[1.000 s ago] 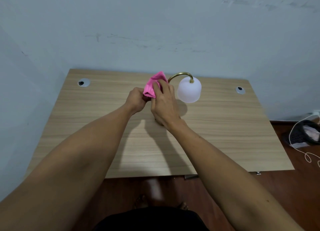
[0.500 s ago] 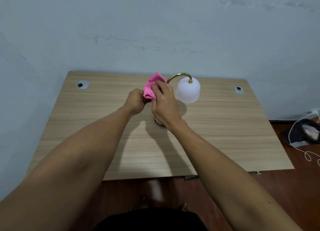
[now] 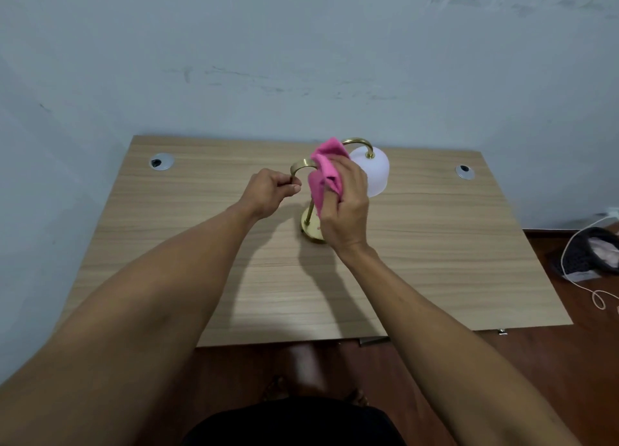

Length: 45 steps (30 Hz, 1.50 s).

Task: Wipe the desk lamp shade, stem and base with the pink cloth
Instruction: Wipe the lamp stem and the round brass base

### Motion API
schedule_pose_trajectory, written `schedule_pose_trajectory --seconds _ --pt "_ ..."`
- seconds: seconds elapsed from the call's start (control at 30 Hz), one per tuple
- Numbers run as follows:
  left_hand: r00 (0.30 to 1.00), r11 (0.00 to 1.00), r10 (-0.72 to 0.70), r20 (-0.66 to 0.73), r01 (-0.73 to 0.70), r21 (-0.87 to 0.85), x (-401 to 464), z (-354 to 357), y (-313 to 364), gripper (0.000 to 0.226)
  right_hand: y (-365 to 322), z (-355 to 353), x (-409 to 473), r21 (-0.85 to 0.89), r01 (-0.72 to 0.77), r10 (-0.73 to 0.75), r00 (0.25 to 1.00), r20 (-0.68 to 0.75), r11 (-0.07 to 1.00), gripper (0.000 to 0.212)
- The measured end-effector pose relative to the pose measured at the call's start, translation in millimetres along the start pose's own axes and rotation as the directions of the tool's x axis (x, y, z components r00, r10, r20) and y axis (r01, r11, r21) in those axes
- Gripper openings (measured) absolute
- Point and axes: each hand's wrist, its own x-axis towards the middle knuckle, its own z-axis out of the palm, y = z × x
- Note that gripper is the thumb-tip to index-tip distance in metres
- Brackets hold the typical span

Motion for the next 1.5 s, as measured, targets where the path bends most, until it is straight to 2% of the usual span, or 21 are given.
schedule_pose_trajectory --seconds 0.07,0.13,0.23,0.33,0.43,0.53,0.6,0.67,0.77,0.83,0.9,1.03,1.23,1.33,1.4,1.5 --pt "1.0 0.999 0.009 -0.01 -0.009 0.049 -0.4 -1.4 1.6 0.01 0.9 14.5 6.4 -0.069 0.093 -0.081 0.985 0.152 0.993 0.04" --pt "0.998 0.987 0.051 -0.032 -0.045 0.156 -0.9 -3.7 0.4 0.014 7.0 30.3 10.9 -0.183 0.159 -0.101 0.951 0.293 0.97 0.045" --pt "0.996 0.961 0.079 -0.037 -0.066 0.27 0.0 -5.1 -2.8 0.016 17.5 36.7 11.2 -0.259 0.263 -0.156 0.916 0.371 0.929 0.048" --pt "0.995 0.972 0.093 -0.027 -0.085 0.221 -1.6 -3.5 -1.3 0.02 30.5 26.3 8.6 -0.231 0.322 -0.23 0.908 0.351 0.918 0.048" --pt "0.996 0.994 0.084 0.014 -0.084 0.068 -1.1 -1.1 -0.7 0.01 34.2 13.0 1.5 -0.209 0.243 -0.185 0.947 0.263 0.947 0.048" --pt "0.999 0.999 0.036 -0.004 -0.036 0.0 3.8 1.4 -7.2 0.016 26.1 0.3 -5.1 -0.113 0.135 -0.112 0.975 0.19 0.984 0.048" --pt "0.999 0.999 0.032 -0.009 -0.032 0.014 4.5 1.9 -7.0 0.016 19.5 0.4 -4.3 -0.09 0.113 -0.101 0.986 0.13 0.99 0.049" --pt "0.999 0.997 0.047 0.003 -0.047 0.067 1.9 0.8 -3.3 0.009 17.5 9.3 2.5 -0.129 0.158 -0.138 0.978 0.154 0.979 0.046" --pt "0.996 0.972 0.089 -0.025 -0.081 0.22 0.9 -1.8 -2.2 0.021 24.8 27.3 14.8 -0.261 0.386 -0.264 0.877 0.401 0.885 0.049" --pt "0.996 0.971 0.091 -0.018 -0.085 0.223 2.9 -3.5 -6.4 0.028 34.0 29.9 18.0 -0.334 0.521 -0.313 0.8 0.512 0.785 0.051" --pt "0.995 0.976 0.102 0.005 -0.101 0.193 3.9 -4.0 -9.4 0.028 43.3 24.0 19.7 -0.338 0.604 -0.362 0.746 0.559 0.722 0.055" --pt "0.993 0.978 0.112 0.031 -0.116 0.174 9.0 -3.9 -11.9 0.01 54.5 12.1 31.4 -0.283 0.737 -0.457 0.624 0.634 0.613 0.053" --pt "0.992 0.986 0.116 0.051 -0.121 0.116 11.1 -3.1 -12.9 0.014 58.4 10.1 42.7 -0.227 0.825 -0.487 0.502 0.715 0.517 0.053" --pt "0.992 0.99 0.109 0.057 -0.114 0.089 14.0 -1.9 -16.4 0.012 59.7 9.8 42.4 -0.255 0.83 -0.506 0.515 0.692 0.496 0.048" --pt "0.994 0.994 0.087 0.062 -0.091 0.059 15.0 -1.0 -18.5 0.014 59.5 8.7 37.5 -0.289 0.806 -0.527 0.565 0.635 0.516 0.04" --pt "0.994 0.997 0.068 0.08 -0.071 0.028 16.7 -1.1 -20.1 0.015 55.6 6.8 29.1 -0.326 0.729 -0.531 0.67 0.518 0.602 0.034"
